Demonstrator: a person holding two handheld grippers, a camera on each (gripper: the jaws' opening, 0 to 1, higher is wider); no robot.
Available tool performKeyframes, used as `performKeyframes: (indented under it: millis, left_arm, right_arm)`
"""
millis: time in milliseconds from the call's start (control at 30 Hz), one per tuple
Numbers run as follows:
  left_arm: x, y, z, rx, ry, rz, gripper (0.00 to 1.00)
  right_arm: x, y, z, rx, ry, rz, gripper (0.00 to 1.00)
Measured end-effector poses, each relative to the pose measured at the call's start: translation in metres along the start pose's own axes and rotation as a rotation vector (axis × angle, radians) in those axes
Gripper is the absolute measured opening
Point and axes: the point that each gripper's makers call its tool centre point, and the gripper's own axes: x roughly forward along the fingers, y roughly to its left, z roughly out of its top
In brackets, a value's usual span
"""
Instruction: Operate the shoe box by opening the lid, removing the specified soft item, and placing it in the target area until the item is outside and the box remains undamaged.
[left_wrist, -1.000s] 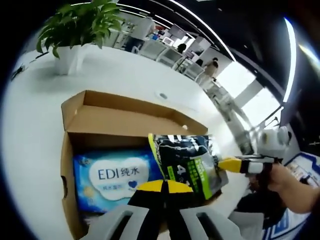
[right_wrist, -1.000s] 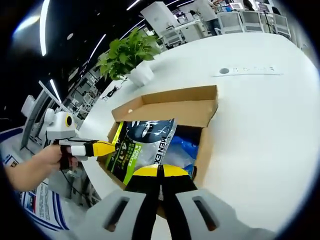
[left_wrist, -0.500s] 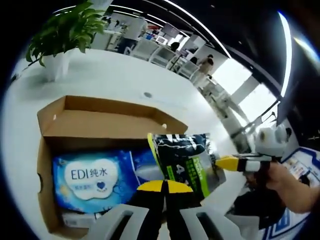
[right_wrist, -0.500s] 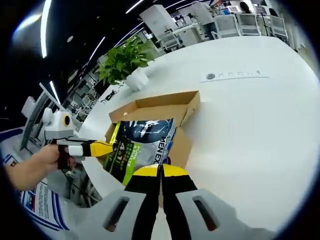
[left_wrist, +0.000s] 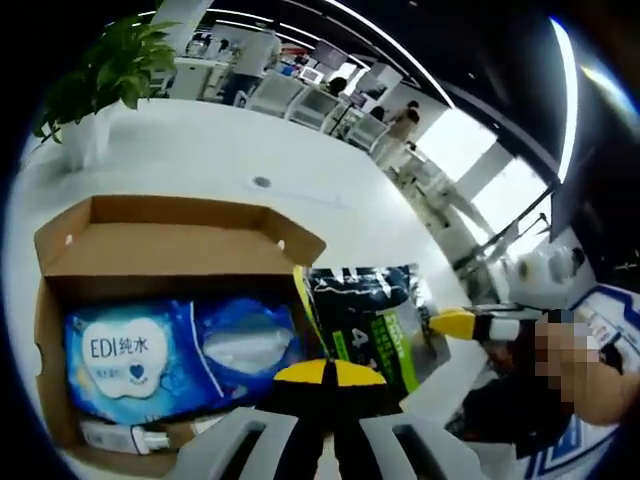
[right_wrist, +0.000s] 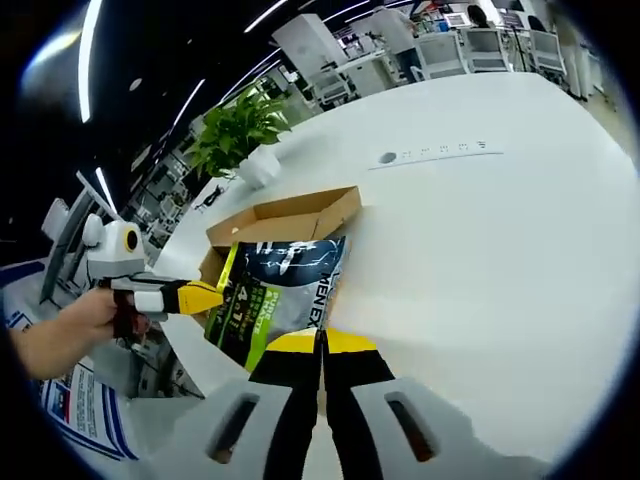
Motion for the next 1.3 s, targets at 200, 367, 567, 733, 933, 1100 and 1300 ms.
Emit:
performKeyframes:
  millis: [200,367,567,733,933,1100,1300]
  left_arm:
    - [0.020,-0.016,0.003,0.009,0.015,-0.007,0.00]
    - [0.037,-0.028,0.003,0.013,0.028,-0.014,0.00]
    - [0.062,-0.036,0.002,0.014,0.045,-0.014,0.00]
    - [0.078,-0.042,-0.001,0.011,0.060,-0.013,0.00]
    - [0.101,-0.041,-0.006,0.002,0.084,0.003,0.00]
    - [0.116,-0.042,-0.014,0.004,0.111,0.018,0.00]
    - [0.133,-0.041,-0.019,0.000,0.141,0.034,0.00]
  right_arm:
    - [-0.017,-0.020,-0.001,0.015,-0.007,-0.012,0.00]
    - [-0.026,-0.039,-0.001,0.026,-0.011,-0.023,0.00]
    - [-0.032,-0.065,-0.003,0.037,-0.007,-0.039,0.00]
    - [-0.035,-0.082,-0.006,0.049,-0.002,-0.047,0.00]
    - [-0.029,-0.103,-0.013,0.060,0.015,-0.053,0.00]
    - [-0.021,-0.122,-0.019,0.063,0.039,-0.063,0.00]
    - [-0.013,-0.139,-0.028,0.063,0.069,-0.076,0.00]
